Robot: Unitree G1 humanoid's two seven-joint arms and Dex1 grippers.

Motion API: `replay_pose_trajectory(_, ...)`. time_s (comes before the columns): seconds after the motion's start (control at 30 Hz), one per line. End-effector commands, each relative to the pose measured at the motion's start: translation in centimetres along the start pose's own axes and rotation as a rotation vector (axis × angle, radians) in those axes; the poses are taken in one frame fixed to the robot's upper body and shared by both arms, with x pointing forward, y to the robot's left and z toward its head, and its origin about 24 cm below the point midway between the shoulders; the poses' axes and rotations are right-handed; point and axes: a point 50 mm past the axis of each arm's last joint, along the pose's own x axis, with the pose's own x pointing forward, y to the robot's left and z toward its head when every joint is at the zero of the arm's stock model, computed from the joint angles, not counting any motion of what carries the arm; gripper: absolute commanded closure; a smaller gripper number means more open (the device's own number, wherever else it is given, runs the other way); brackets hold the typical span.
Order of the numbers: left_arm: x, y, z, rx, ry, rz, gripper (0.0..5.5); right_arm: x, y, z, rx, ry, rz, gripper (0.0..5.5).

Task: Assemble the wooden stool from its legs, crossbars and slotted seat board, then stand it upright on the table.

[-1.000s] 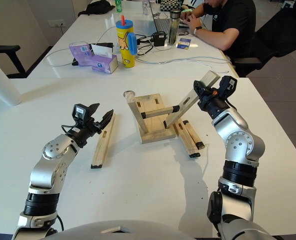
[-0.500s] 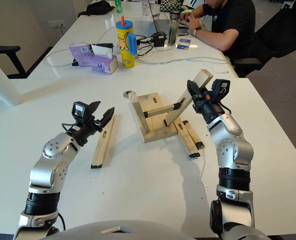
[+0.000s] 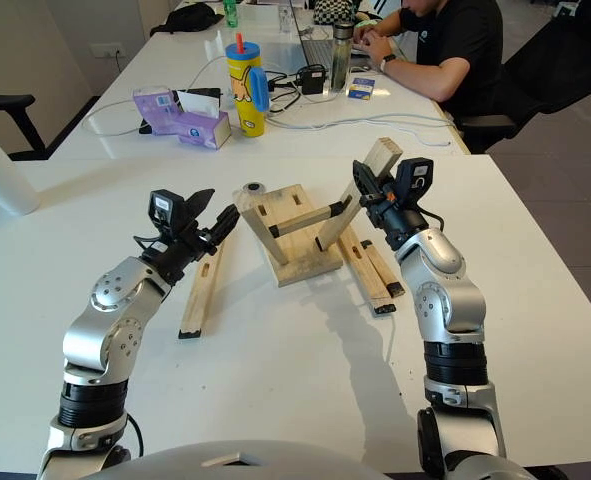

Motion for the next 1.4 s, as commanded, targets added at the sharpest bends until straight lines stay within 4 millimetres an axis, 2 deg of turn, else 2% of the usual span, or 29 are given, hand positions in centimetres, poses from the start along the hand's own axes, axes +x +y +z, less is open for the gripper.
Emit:
replay_pose_trajectory(0.03,0.4,-0.2,1.0,-0.039,-0.041,-0.001,2.41,-2.0,-1.0,-6.8,-0.052,0.39,-0.028,4.41)
replay_pose_trajectory(0.17,0.7,-0.2,2.5,-0.197,-0.124,0.006,2.41,-2.4,0.0,-8.1,0.02,0.467,0.09,4.38)
replay_pose_trajectory(0.33,0.1,1.0,4.4,-0.398,-0.228,-0.024,2.41,-2.6,-0.9,-9.0,0.08,0.534,0.039,4.38)
replay_pose_trajectory(0.5,-1.2,0.8,6.3,-0.347,-0.222,-0.235,2.41,-2.2,-1.0,-8.7,0.079,0.513,0.032,4.38)
replay_pose_trajectory(0.6,-1.8,-0.2,6.8,-0.22,-0.119,-0.384,2.41,-2.1,-0.8,-8.5,0.077,0.505,0.037,4.38)
replay_pose_trajectory(0.73,-1.4,-0.9,5.9,-0.04,0.005,-0.437,2.41,-2.1,-0.8,-8.5,0.079,0.499,0.032,4.38)
replay_pose_trajectory(0.9,-1.3,-1.5,4.4,-0.022,0.072,-0.485,2.41,-2.1,-0.7,-8.5,0.076,0.497,0.031,4.38)
replay_pose_trajectory(1.03,-1.0,-1.3,3.2,0.018,0.105,-0.456,2.41,-2.1,-0.7,-8.5,0.077,0.495,0.031,4.38)
replay_pose_trajectory(1.2,-0.8,-1.5,3.3,0.029,0.075,-0.453,3.14,-2.0,-0.7,-8.5,0.078,0.495,0.031,4.38)
replay_pose_trajectory(1.4,-1.0,-1.6,2.8,0.028,0.085,-0.456,3.23,-1.9,-0.4,-8.3,0.06,0.495,0.048,4.38)
